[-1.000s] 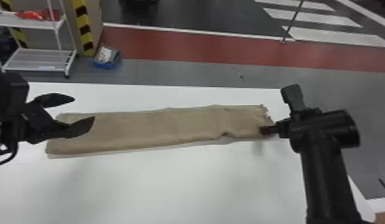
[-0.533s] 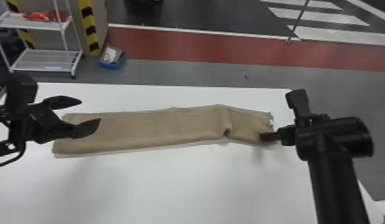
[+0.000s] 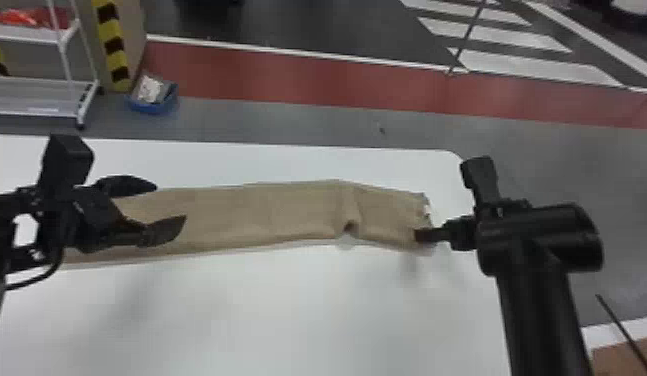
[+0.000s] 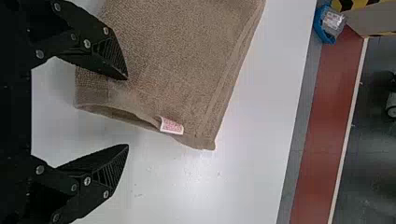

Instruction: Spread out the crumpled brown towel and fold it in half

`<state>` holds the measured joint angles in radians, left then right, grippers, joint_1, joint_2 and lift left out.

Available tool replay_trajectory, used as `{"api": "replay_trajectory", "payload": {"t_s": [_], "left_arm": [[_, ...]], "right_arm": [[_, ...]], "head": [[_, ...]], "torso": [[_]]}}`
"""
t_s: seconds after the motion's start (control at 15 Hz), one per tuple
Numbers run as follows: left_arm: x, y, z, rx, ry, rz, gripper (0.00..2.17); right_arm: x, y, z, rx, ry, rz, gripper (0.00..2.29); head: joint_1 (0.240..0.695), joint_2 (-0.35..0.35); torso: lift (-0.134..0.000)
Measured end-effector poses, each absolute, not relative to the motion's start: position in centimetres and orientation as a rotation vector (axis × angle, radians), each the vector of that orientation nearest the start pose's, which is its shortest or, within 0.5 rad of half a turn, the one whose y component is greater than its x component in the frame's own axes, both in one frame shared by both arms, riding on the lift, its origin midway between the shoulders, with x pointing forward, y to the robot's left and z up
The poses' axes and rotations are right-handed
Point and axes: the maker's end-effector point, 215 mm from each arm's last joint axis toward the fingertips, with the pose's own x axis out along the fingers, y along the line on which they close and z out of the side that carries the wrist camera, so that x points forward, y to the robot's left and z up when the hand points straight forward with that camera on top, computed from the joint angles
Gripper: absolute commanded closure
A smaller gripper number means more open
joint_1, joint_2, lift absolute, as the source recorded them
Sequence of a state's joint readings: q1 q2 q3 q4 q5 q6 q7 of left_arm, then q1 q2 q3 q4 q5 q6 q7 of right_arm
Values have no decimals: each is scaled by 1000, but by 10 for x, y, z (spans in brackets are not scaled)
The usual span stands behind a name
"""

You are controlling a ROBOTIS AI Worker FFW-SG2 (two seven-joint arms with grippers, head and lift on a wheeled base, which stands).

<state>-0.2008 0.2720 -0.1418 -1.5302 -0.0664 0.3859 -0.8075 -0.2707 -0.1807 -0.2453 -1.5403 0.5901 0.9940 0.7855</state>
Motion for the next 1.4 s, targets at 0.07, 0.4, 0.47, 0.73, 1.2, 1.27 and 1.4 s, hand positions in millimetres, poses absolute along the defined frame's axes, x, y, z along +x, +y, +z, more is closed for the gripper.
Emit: {"api": "replay_trajectory", "payload": {"t_s": [0.07,0.4,0.47,0.73,1.2,1.27,1.4], "left_arm": [[571,142,-402,249,388,-828,194],[577,171,-436,274,469,-796,194],[578,178,-441,284,481,-789,194],[582,201,-451,317,510,-765,194],[586,238,-462,381,557,-722,194],[586,242,-463,390,562,-718,194],[586,253,-465,407,572,-709,194]], "right_arm": [[546,-426,-446,-150,874,65,444],[540,-438,-433,-118,868,52,444],[536,-438,-433,-113,871,54,444],[514,-436,-431,-103,873,73,444],[497,-446,-417,-90,853,63,444],[501,-449,-412,-84,842,55,444],[515,-457,-405,-65,825,32,444]], "head": [[695,-271],[695,-258],[695,-255],[695,-234],[695,-209],[695,-207],[695,-205]], "torso": [[-123],[-123],[-123],[-123],[-123],[-123],[-123]]}}
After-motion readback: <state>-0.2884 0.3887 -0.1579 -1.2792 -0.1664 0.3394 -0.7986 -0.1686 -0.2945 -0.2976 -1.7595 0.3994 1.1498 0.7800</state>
